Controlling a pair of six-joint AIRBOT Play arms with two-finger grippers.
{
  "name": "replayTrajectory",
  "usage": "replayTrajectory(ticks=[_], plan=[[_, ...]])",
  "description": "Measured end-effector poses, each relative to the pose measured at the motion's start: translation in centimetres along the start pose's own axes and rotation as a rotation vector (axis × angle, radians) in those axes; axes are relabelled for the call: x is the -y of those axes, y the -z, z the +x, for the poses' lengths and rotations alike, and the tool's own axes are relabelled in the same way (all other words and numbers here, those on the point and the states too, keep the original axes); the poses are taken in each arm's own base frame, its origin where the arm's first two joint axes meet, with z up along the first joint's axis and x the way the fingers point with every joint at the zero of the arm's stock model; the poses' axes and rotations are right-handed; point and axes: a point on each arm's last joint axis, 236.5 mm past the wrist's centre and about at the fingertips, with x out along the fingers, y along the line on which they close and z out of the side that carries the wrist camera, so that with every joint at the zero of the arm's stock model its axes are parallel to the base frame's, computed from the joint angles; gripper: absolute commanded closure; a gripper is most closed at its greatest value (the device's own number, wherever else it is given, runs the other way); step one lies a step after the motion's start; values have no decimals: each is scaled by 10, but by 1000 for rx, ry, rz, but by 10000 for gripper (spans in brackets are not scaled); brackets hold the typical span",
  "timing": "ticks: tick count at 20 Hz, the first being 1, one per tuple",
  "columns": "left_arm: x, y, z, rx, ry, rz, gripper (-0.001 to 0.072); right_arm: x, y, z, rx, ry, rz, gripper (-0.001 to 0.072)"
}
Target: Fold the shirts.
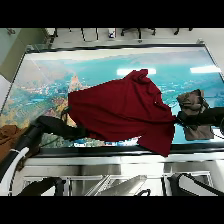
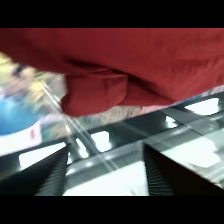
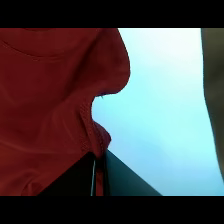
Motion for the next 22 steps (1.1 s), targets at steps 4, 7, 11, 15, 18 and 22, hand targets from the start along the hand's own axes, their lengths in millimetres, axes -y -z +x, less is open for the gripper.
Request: replayTrajectory(ticks=[4,7,11,15,18,22], plan=[[4,-15,16,15,-19,13,162,-3,2,0,-6,-15,-7,694],[-9,-62,-13,111,-10,-60,161,-5,6,0,-25,-21,-10,694],[-57,-118,-75,270,-13,-203,161,1,31,0,-117,1,5,694],[-105,-174,-108,412,-22,-302,161,21,60,0,-186,81,64,694],[-129,-222,-110,457,3,-346,161,34,71,-7,-191,150,110,694],[-149,-274,-89,453,45,-371,161,47,81,-26,-176,250,161,684]])
